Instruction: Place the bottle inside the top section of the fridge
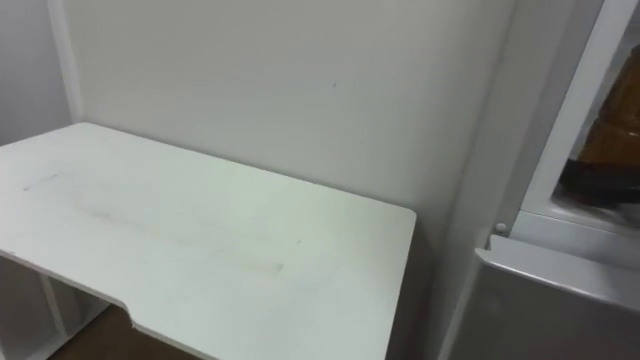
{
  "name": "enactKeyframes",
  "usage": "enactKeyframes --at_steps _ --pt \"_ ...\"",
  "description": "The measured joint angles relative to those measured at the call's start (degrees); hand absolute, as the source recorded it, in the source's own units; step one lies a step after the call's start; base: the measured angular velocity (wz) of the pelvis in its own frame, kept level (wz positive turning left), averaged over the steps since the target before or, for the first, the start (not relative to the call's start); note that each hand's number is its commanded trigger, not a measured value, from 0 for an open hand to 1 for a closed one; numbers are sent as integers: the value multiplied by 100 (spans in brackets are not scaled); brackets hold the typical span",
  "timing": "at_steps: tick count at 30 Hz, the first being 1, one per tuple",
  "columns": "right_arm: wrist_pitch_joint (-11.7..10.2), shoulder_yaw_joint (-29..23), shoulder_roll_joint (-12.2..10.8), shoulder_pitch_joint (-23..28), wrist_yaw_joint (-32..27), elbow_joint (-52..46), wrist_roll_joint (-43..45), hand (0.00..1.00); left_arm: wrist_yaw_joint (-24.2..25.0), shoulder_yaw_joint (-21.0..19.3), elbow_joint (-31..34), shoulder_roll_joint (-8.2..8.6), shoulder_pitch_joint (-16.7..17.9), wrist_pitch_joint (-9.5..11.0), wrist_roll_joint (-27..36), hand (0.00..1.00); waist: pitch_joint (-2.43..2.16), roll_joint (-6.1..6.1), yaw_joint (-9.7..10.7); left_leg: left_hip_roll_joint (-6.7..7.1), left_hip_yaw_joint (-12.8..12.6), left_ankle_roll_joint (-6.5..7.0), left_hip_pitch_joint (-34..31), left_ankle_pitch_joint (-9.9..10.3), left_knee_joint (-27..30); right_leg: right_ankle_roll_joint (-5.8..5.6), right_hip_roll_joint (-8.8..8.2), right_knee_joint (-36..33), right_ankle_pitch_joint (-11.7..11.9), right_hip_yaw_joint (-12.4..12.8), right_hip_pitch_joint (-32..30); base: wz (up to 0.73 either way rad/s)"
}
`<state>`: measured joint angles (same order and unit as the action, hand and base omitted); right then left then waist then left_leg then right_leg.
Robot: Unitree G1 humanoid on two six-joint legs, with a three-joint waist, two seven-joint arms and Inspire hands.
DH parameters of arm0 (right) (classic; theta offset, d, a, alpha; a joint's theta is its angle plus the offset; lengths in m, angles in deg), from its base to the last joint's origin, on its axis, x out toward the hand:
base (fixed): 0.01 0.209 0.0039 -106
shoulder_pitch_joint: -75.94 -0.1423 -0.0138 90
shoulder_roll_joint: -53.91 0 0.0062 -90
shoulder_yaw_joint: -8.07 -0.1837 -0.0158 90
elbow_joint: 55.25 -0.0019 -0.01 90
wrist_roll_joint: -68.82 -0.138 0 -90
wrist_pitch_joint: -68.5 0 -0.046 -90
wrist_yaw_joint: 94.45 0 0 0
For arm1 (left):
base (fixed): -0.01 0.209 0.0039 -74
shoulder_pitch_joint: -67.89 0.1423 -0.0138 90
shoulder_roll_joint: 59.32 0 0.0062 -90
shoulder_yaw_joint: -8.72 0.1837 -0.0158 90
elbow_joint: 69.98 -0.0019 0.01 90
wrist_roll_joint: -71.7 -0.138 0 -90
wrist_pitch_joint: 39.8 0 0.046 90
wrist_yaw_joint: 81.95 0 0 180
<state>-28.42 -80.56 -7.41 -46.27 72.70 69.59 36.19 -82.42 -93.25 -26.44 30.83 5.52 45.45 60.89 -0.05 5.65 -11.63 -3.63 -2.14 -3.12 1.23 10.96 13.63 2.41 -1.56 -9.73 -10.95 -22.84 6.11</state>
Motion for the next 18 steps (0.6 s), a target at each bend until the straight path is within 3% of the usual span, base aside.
enactKeyframes --at_steps 18 --pt "23 -342 -117 451 98 -415 100 0 -5 -14 4 23 -8 -2 -11 0 -3 7 119 42 -12 24 241 15 -89 -61 -29 88 -35 -46 263 1"
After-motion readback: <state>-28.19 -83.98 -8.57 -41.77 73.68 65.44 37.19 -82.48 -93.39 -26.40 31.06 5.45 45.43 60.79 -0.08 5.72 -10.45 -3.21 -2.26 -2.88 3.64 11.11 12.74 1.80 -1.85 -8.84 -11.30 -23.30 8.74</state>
